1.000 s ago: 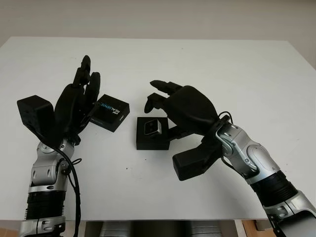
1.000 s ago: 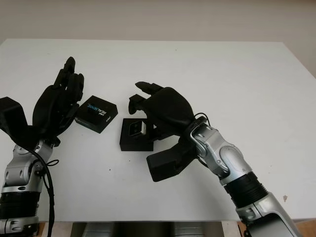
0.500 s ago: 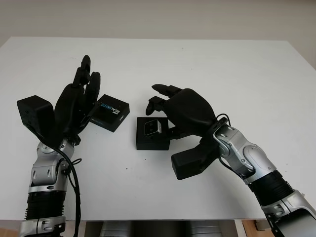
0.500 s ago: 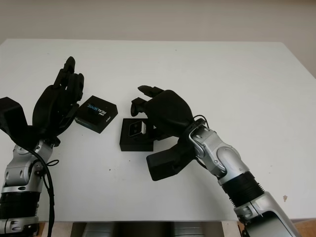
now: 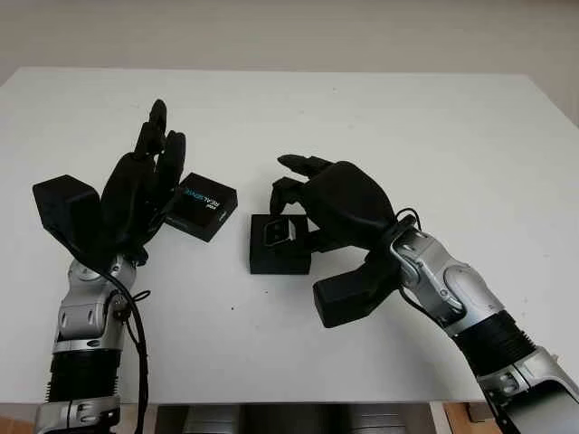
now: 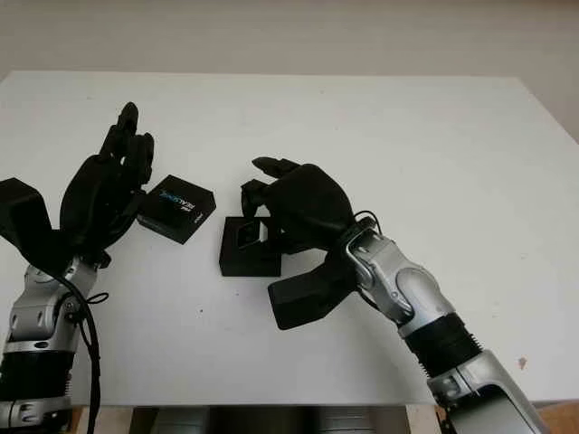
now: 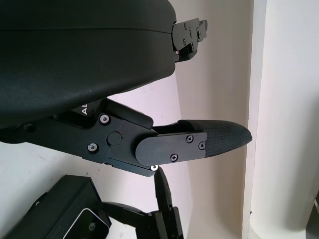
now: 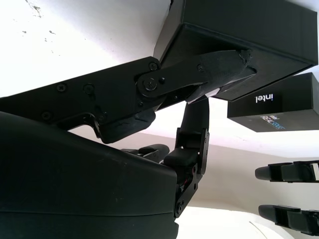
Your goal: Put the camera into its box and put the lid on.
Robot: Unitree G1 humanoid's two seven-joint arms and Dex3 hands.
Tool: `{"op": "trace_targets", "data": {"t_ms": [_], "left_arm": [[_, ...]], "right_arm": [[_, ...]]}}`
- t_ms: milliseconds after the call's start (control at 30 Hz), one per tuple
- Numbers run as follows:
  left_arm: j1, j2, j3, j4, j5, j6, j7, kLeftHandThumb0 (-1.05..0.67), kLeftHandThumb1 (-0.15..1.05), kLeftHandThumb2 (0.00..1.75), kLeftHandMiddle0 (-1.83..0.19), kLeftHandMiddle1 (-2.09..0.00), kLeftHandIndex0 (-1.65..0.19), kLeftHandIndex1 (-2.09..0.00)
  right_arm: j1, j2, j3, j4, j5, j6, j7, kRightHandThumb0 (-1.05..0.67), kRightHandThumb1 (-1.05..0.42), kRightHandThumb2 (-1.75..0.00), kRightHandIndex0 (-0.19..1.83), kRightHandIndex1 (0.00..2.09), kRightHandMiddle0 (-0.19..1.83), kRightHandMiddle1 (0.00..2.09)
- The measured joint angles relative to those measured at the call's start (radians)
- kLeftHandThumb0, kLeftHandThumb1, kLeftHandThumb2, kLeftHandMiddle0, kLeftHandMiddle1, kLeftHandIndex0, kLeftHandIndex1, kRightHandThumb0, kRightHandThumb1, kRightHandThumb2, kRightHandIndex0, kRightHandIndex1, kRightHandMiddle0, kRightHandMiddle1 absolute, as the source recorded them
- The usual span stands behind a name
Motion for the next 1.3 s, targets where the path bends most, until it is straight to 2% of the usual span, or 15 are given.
{"op": "trace_targets", "data": {"t_ms": [167,367,467,700,1000,1300], "left_arm": [[0.000,0.000,0.000,0.000,0.000,-0.001,0.001,-0.75,1.05,0.49,0.19,0.00,0.19,0.00],[0.000,0.000,0.000,0.000,0.000,-0.001,0.001,-0.76,1.05,0.49,0.19,0.00,0.19,0.00],[0.000,0.001,0.000,0.000,0.000,0.000,0.000,-0.76,1.05,0.51,0.19,0.00,0.19,0.00],[0.000,0.001,0.000,0.000,0.000,0.001,0.003,-0.76,1.05,0.48,0.19,0.00,0.19,0.00],[0.000,0.000,0.000,0.000,0.000,0.001,0.005,-0.75,1.05,0.50,0.19,0.00,0.19,0.00],[0.000,0.001,0.000,0.000,0.000,0.001,0.003,-0.76,1.05,0.48,0.19,0.00,0.19,0.00]], "right_arm": [[0.000,-0.002,0.000,0.000,-0.002,-0.003,-0.001,-0.67,-1.00,-0.06,0.44,0.09,0.54,1.25],[0.000,-0.006,0.005,-0.001,-0.012,-0.008,-0.011,-0.66,-1.01,-0.05,0.51,0.10,0.55,1.51],[0.000,-0.008,0.009,-0.002,-0.019,-0.007,-0.016,-0.60,-0.99,-0.05,0.53,0.10,0.55,1.56],[0.001,-0.004,0.011,0.002,0.001,-0.019,-0.042,-0.53,-0.97,-0.05,0.58,0.11,0.55,1.47],[0.001,0.020,0.001,0.100,0.113,-0.085,-0.128,-0.48,-0.95,-0.05,0.57,0.11,0.53,1.41],[0.001,0.044,-0.031,0.140,0.227,-0.087,-0.095,-0.46,-0.94,-0.05,0.55,0.09,0.53,1.56]]}}
